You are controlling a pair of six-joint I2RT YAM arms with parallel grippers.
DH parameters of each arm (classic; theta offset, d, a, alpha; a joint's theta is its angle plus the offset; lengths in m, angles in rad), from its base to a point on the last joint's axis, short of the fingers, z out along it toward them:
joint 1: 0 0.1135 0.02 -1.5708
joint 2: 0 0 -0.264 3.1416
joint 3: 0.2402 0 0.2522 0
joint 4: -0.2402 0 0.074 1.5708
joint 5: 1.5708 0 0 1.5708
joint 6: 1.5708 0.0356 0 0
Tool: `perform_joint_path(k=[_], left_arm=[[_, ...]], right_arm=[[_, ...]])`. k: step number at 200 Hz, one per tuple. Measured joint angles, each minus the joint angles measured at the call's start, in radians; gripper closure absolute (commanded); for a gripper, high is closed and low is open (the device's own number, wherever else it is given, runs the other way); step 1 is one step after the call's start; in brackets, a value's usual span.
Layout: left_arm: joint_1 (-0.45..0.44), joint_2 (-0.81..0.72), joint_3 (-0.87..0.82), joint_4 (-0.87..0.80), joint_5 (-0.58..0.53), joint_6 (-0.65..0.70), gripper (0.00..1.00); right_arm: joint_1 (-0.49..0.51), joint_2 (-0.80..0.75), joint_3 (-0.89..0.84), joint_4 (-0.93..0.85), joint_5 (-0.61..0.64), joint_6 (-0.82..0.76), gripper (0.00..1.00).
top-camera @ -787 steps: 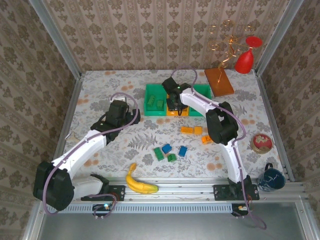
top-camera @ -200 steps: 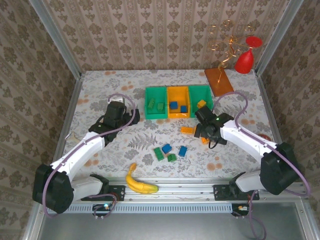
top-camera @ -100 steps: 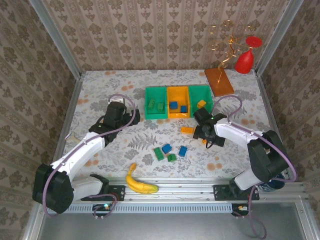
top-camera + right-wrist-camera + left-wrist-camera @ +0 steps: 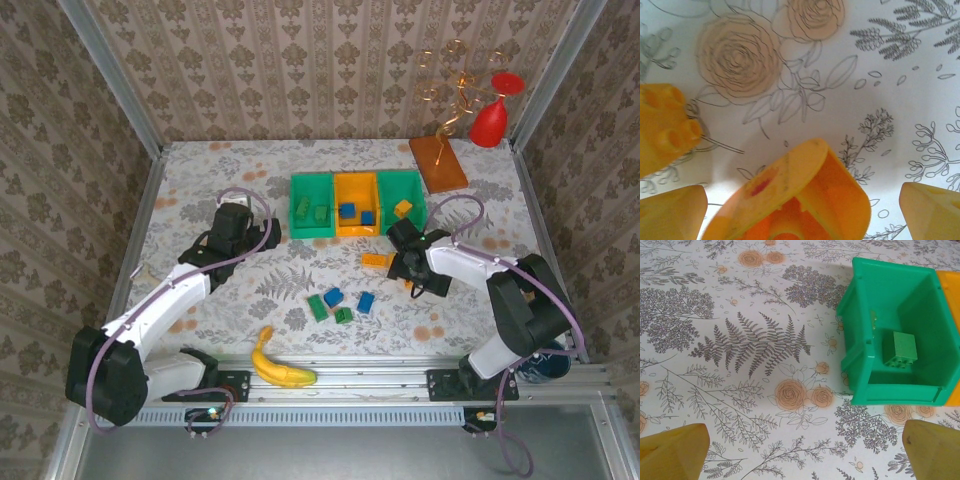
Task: Sort the legos into containers by color
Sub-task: Rotate the lego at the center of the table, then pick up the lego from the center of the table.
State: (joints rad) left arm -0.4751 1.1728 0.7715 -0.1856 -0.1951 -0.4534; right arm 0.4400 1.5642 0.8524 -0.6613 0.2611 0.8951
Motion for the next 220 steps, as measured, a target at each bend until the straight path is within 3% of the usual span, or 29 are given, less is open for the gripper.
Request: perform_joint_path(k=[220], left_arm=[[0.000,0.028,0.000,0.015,0.020,0.000,0.00]], right_arm=[[-0.004,-0.086,-0.080,-0.027,-0.038,0.025,0.10]])
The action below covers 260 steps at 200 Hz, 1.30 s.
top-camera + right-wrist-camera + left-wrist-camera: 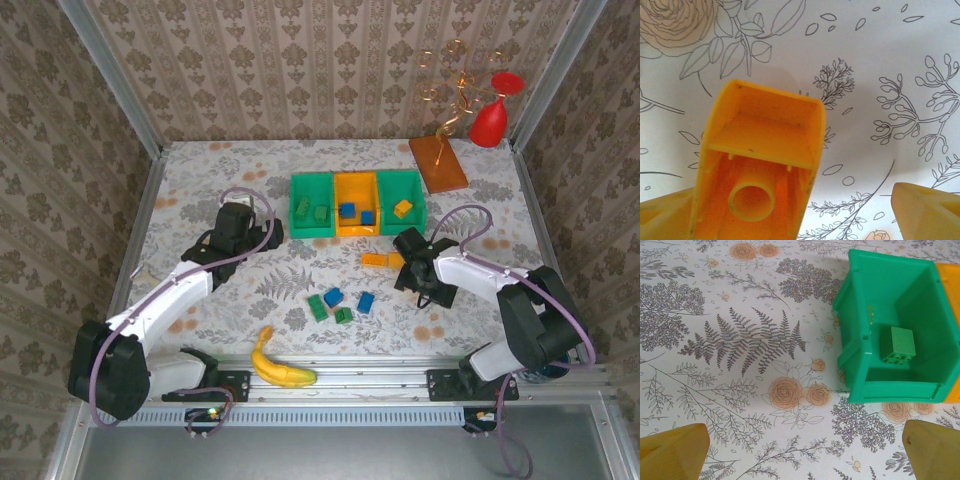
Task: Sort the legos into containers by color
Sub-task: Pick up the lego from the center of the table, then place the lego in the container.
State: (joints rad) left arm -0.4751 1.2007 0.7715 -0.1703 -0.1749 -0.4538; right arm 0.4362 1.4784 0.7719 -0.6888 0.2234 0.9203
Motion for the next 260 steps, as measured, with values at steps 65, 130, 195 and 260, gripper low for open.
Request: perform_joint_path(k=[65,130,195,260], left_arm=[[0.000,0.000,0.000,0.000,0.000,0.000,0.00],[0.003,0.000,0.000,-0.001,-0.001,0.000,0.00],[0.006,-0.021,0.000,-0.001,-0.005,0.000,0.00],[0.045,-0.032,-0.013,-0.002,-0.005,0.000,0.00]], right_arm=[[-0.036,0.047,0.014,0.057,-0.007,-0.023,0.31],[-0.045,0.074,0.032,0.111,-0.038,-0.051,0.57],[-0.045,0.036,0.072,0.078,-0.034,-0.107,0.75],[-0.045,0.008,0.274,0.023,0.043,-0.233,0.76]])
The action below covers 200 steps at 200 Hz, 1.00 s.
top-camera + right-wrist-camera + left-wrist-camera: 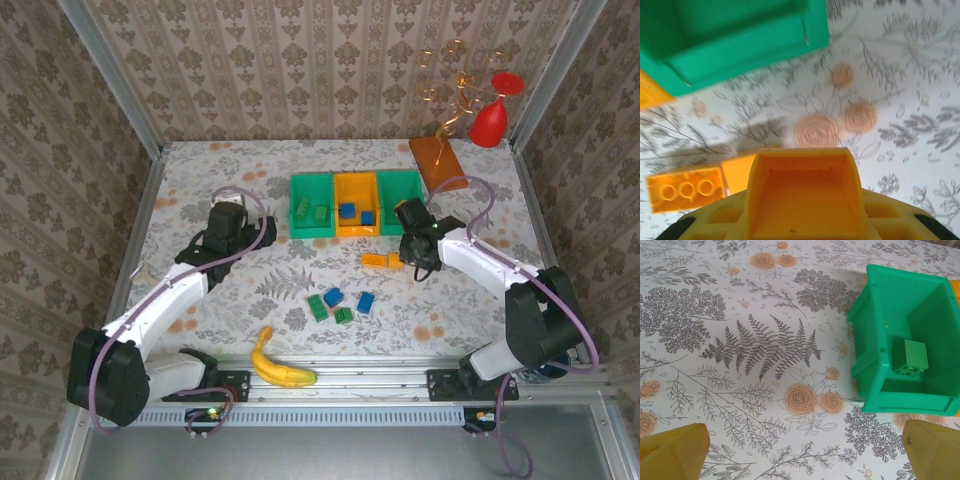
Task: Sort the legos into containers by color
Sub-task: Place the lego in the container.
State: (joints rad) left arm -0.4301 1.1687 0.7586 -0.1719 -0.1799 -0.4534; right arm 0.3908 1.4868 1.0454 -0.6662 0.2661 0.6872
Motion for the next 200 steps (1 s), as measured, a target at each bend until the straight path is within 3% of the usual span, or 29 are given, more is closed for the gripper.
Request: perform_joint_path(k=[44,115,156,200], left_arm=[[0.009,-0.010,-0.006,0.000,0.001,-0.002,0.00],[0.045,-0.056,-0.031,-0.004,0.013,-0.018,0.00],[0.066,-0.080,-0.040,-0.007,0.031,-0.019,0.00],[0.072,-0.086,-0.043,-0.010,0.050,-0.019,0.00]], right_arm=[[0.000,0.080,0.172,-0.004,0.045,-0.104,0.76],[-0.009,0.355,0.453,0.022,0.083,-0.252,0.74],[-0.041,0.468,0.555,0.032,0.091,-0.283,0.69],[-0.064,0.509,0.576,0.032,0.090,-0.293,0.56]])
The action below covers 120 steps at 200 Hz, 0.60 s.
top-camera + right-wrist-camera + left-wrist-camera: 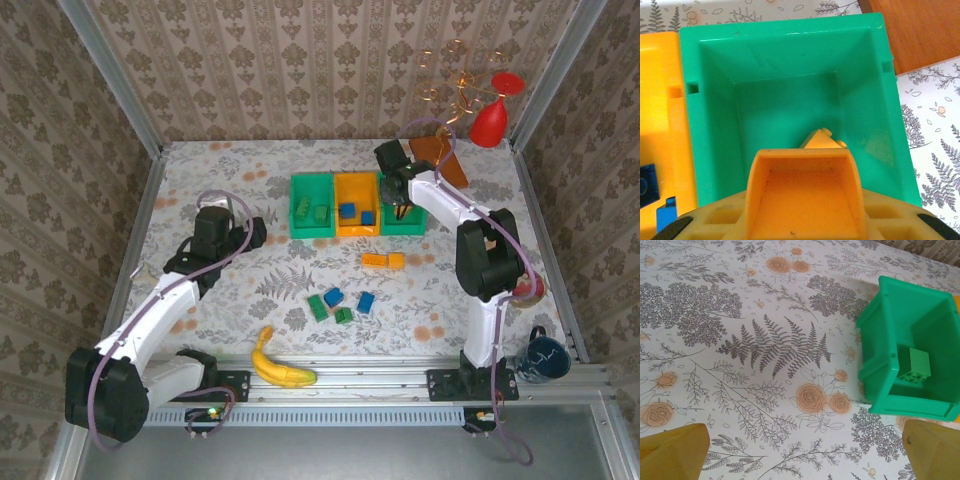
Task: Sort the legos into containers by color
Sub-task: Place the lego in the container.
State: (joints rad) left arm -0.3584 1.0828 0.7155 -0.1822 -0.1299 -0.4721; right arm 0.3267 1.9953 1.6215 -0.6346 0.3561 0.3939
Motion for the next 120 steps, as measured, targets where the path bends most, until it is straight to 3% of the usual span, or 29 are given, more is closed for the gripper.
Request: perform_joint_path(k=[30,68,120], left_arm=[[0.000,0.000,0.000,-0.008,0.021,0.000,0.00],[-0.014,-0.004,0.000,-0.033,0.037,0.001,0.00],[-0.156,-0.024,0.000,-0.150,0.013,0.015,0.00]], right_arm=[[-0.003,0.007,0.000,0.000,0.000,-0.003,0.49],[-0.003,0.008,0.000,0.000,-0.001,-0.002,0.46],[-0.003,-0.025,-0.024,-0.001,-0.020,-0.001,0.36]])
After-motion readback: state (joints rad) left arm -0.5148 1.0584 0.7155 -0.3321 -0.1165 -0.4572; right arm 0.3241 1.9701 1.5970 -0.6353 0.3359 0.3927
